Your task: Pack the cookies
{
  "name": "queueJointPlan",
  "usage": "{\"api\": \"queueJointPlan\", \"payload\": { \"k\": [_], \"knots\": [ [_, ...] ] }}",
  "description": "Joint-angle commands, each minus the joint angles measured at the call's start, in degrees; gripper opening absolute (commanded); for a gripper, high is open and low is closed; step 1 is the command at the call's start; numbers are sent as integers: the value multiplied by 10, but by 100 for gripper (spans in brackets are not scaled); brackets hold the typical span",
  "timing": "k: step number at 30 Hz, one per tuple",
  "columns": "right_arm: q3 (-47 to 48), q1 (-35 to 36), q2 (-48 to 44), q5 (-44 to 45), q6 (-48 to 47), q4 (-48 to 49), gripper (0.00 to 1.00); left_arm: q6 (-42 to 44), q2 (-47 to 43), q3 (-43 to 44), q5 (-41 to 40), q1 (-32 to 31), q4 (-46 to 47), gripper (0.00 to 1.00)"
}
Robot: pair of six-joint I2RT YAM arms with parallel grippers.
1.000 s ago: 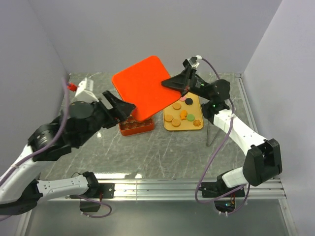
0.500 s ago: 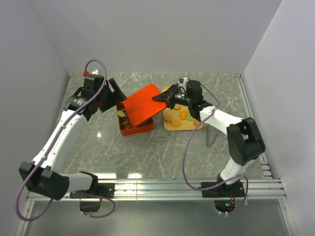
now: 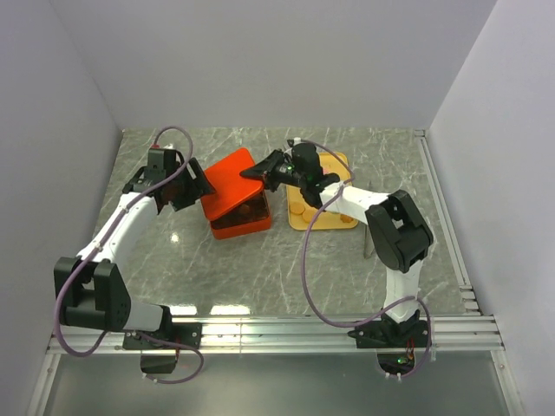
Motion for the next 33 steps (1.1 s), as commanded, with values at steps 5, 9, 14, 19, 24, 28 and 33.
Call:
{"api": "queueJointPlan", "payload": {
  "k": [5, 9, 14, 19, 24, 28, 33],
  "knots": [
    [4, 20, 9, 65, 8, 54, 0, 30, 46, -24, 39, 11, 84, 77],
    [-8, 33, 10, 91, 8, 63, 0, 42, 79, -21, 40, 16, 94, 77],
    [-2, 43, 32, 94, 23, 82, 0, 53, 119, -6, 44, 23, 100, 76],
    [-4, 52, 44, 103, 25, 89, 0, 65, 145, 9, 47, 24, 102, 75],
    [-34, 51, 25, 114, 21, 82, 0, 69, 160, 4, 67, 24, 115, 73],
    [-56, 51, 7, 117, 10, 75, 0, 61, 163, -34, 94, 24, 154, 72],
    [-94, 51, -13, 120, 4, 83, 0, 48, 180, -63, 110, 24, 190, 71]
  ]
}}
